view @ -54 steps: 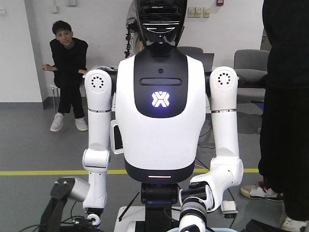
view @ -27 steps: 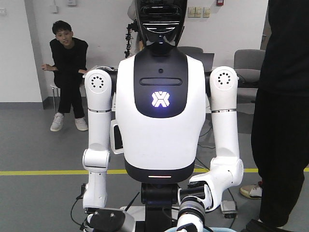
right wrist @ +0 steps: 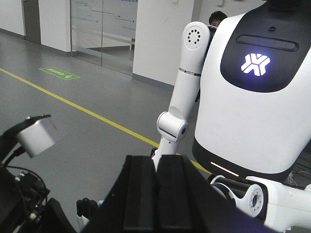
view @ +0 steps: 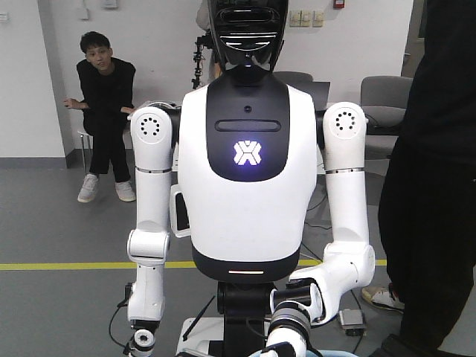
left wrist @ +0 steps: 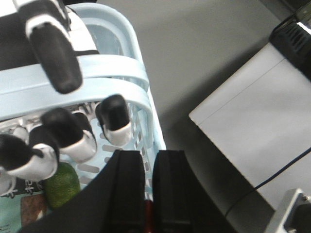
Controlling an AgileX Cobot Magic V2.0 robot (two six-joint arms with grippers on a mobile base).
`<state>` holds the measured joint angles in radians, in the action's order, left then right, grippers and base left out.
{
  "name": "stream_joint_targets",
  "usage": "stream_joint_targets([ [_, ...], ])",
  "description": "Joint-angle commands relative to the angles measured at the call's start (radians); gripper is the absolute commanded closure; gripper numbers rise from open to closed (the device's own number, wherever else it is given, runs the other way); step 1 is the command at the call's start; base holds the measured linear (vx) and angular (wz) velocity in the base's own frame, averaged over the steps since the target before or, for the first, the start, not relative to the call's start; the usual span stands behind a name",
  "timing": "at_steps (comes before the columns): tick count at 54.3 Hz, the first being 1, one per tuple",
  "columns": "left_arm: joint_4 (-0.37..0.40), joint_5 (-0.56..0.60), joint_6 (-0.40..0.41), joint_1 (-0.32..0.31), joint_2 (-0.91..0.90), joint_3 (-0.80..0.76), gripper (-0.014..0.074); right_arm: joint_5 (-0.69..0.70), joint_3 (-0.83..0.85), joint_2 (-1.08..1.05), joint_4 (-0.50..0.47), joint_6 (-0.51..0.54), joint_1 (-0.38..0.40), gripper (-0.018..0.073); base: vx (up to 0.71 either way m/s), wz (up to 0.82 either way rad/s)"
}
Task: Pick snacks and fruit into basket
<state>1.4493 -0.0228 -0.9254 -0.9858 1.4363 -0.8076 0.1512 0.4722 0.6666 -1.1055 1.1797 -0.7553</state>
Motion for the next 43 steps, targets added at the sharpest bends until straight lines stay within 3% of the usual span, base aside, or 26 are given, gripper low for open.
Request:
stream_joint_targets([
  [1,0.008,0.038,-0.031,-0.012,-0.009,-0.025,0.0596,0.044,0.03,-0.004,0.014,0.009,0.005,0.0568,0.0,0.0],
  [32,0.009,0.037,-0.043,-0.011,0.067,-0.06,0.0591,0.044,0.03,-0.004,0.014,0.009,0.005,0.0568,0.0,0.0],
  [37,0.009,0.037,-0.046,-0.011,0.067,-0.06,0.0566,0.04,0.03,-0.004,0.014,0.009,0.005,0.0568,0.0,0.0],
  [43,0.008,0.034,-0.05,-0.011,0.076,-0.06,0.0465,0.04,0.03,-0.004,0.014,0.009,0.005,0.0568,0.0,0.0],
])
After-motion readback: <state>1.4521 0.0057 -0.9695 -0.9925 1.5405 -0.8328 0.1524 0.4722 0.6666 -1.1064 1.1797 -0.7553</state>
